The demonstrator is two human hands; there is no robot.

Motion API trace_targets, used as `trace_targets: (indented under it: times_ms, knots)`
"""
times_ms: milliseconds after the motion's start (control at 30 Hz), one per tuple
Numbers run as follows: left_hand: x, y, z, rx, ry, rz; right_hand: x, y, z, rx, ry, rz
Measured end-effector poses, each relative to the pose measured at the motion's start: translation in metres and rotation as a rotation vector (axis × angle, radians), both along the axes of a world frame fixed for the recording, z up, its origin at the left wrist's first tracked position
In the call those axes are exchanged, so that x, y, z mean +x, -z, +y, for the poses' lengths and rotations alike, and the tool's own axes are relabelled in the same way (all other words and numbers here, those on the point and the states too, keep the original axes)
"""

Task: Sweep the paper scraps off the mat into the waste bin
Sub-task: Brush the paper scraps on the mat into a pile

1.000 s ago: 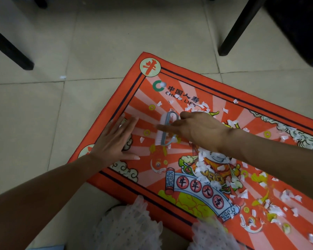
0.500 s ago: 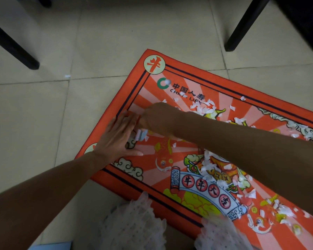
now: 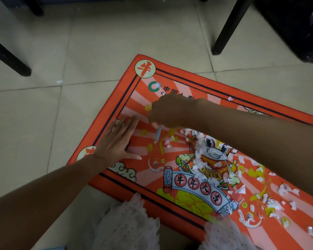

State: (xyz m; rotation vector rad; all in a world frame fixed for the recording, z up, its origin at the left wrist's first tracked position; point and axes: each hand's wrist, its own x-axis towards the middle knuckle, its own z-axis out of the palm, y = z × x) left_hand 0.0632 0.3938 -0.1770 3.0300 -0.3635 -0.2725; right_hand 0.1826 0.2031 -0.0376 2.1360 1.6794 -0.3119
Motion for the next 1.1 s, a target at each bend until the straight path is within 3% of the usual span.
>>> trace_targets:
  times_ms: [267, 667, 1100]
  knots:
    - [0.01, -0.006, -0.01, 0.021, -0.026, 0.064, -0.011, 0.013, -0.001, 0.065, -0.015, -0.011]
    - [0.014, -0.006, -0.024, 0.005, 0.028, 0.064, -0.001, 0.001, -0.095, -0.123, 0.093, 0.059]
    - [0.047, -0.003, -0.015, -0.008, -0.009, 0.026, 0.044, -0.012, -0.048, 0.116, 0.25, 0.01]
